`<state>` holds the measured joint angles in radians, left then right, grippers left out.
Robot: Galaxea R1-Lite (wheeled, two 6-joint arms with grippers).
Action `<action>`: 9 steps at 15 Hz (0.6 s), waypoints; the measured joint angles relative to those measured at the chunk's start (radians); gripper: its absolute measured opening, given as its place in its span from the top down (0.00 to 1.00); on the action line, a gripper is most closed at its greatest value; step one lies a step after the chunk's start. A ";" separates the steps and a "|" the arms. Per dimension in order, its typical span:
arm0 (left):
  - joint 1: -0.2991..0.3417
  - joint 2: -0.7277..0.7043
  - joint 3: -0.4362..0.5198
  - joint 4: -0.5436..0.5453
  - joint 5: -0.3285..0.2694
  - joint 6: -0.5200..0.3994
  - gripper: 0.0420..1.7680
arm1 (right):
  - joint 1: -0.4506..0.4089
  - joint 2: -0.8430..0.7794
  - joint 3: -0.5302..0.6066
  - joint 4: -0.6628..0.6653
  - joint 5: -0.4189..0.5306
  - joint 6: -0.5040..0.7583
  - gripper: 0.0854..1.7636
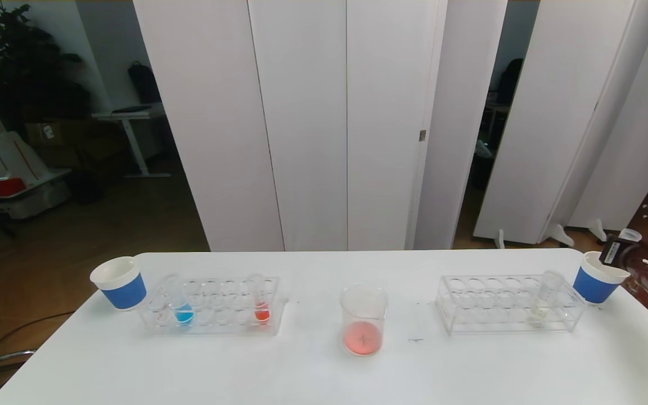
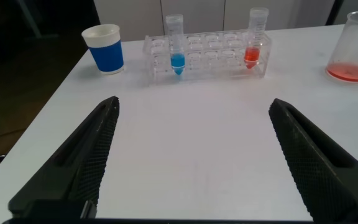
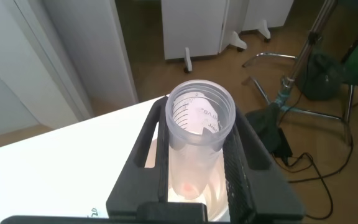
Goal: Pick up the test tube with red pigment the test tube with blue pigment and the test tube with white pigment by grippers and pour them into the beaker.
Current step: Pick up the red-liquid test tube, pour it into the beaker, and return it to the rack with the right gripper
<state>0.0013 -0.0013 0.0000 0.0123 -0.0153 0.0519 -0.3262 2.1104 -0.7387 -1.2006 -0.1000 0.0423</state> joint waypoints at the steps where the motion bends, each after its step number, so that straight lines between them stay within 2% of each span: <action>1: 0.000 0.000 0.000 0.000 0.000 0.000 0.03 | 0.001 0.004 0.004 0.001 -0.001 0.000 0.71; 9: 0.000 0.000 0.000 0.000 0.000 0.000 0.03 | 0.006 0.020 0.020 0.001 0.000 0.000 0.71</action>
<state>0.0013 -0.0013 0.0000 0.0123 -0.0153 0.0519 -0.3204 2.1302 -0.7187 -1.1998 -0.1004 0.0428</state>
